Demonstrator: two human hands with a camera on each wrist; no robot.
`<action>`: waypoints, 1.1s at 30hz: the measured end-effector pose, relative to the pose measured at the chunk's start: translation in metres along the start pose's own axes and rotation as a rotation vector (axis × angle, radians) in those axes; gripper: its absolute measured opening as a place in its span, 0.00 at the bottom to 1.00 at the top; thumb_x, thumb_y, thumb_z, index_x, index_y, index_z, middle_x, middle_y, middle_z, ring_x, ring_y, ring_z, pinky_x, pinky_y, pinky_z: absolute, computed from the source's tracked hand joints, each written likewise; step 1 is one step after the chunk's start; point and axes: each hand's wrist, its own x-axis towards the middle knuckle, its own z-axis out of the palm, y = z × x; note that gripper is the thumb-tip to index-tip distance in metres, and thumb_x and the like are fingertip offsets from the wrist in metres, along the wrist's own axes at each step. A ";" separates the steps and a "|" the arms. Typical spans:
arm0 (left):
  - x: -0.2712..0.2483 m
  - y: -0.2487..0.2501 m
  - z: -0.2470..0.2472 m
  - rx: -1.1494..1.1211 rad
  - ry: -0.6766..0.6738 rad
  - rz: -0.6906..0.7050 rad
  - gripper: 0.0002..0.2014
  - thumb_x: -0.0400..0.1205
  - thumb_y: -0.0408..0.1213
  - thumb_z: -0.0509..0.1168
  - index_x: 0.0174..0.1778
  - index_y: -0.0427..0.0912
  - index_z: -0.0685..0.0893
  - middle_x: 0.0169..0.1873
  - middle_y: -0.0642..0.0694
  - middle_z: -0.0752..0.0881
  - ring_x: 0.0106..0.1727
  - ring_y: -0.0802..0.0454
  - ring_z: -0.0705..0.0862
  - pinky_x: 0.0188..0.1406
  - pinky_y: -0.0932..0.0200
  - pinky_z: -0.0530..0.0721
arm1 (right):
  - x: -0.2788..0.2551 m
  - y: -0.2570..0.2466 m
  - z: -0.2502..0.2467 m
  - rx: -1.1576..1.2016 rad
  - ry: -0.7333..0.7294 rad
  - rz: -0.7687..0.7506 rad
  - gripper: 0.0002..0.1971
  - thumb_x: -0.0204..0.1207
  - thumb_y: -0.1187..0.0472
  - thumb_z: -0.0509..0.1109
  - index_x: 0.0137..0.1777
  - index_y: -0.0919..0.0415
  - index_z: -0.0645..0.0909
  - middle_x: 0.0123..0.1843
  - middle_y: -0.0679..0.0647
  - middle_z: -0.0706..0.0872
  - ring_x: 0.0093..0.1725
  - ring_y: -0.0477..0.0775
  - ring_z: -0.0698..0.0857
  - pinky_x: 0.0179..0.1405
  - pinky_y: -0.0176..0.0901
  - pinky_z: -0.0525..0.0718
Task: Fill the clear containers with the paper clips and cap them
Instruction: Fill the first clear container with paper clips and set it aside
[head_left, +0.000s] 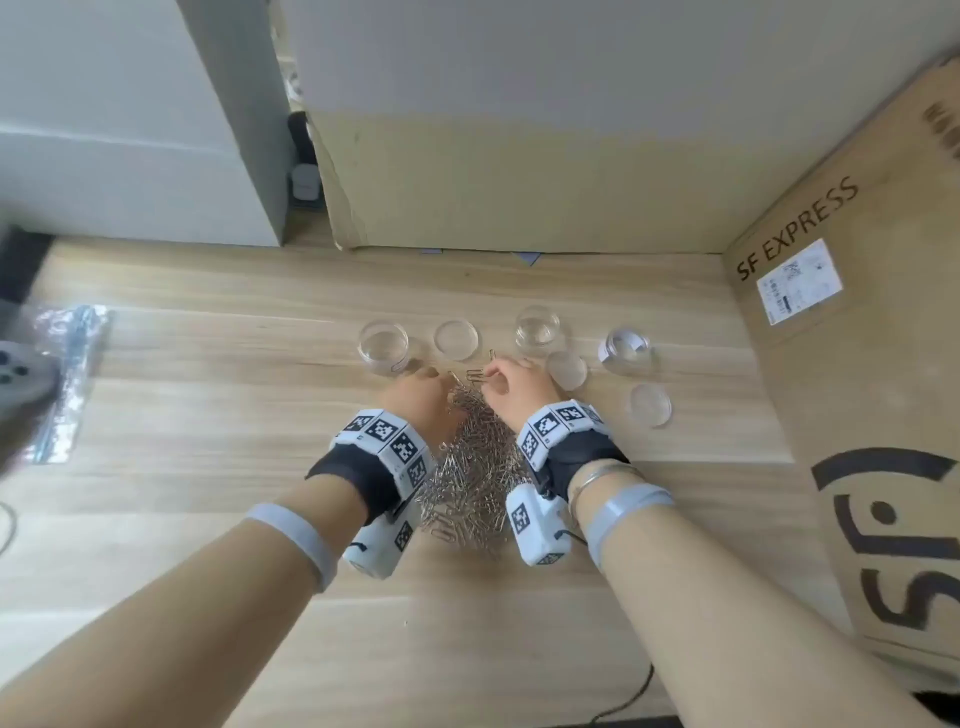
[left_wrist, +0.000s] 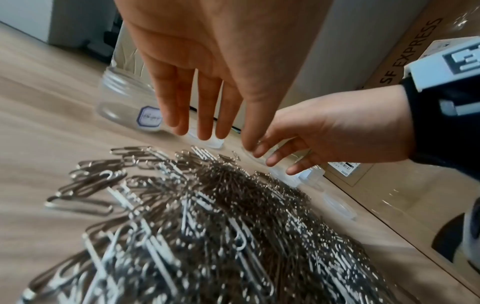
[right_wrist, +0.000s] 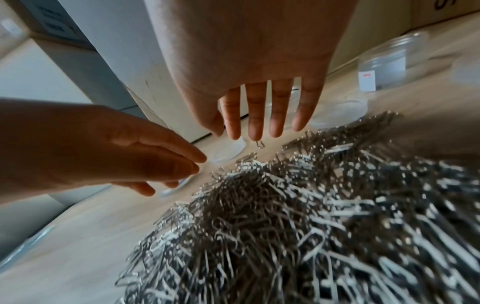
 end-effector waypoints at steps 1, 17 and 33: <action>0.000 -0.003 0.002 0.001 -0.046 -0.006 0.26 0.77 0.50 0.63 0.70 0.47 0.70 0.64 0.45 0.77 0.62 0.46 0.78 0.58 0.52 0.81 | 0.000 0.000 0.005 -0.014 -0.015 0.009 0.14 0.78 0.54 0.62 0.63 0.50 0.76 0.64 0.53 0.79 0.56 0.57 0.82 0.57 0.53 0.82; 0.005 -0.026 0.026 -0.021 -0.088 -0.012 0.41 0.67 0.47 0.75 0.74 0.51 0.63 0.69 0.51 0.68 0.69 0.47 0.67 0.62 0.49 0.78 | 0.009 0.001 0.030 -0.184 -0.097 -0.111 0.32 0.68 0.55 0.75 0.71 0.43 0.68 0.69 0.49 0.71 0.69 0.55 0.68 0.65 0.48 0.73; 0.017 -0.023 0.018 -0.177 -0.026 -0.061 0.17 0.79 0.33 0.62 0.64 0.39 0.75 0.56 0.39 0.78 0.54 0.40 0.81 0.50 0.54 0.76 | 0.028 -0.001 0.016 -0.076 -0.087 -0.139 0.17 0.74 0.64 0.68 0.62 0.51 0.81 0.59 0.53 0.86 0.46 0.52 0.84 0.50 0.42 0.82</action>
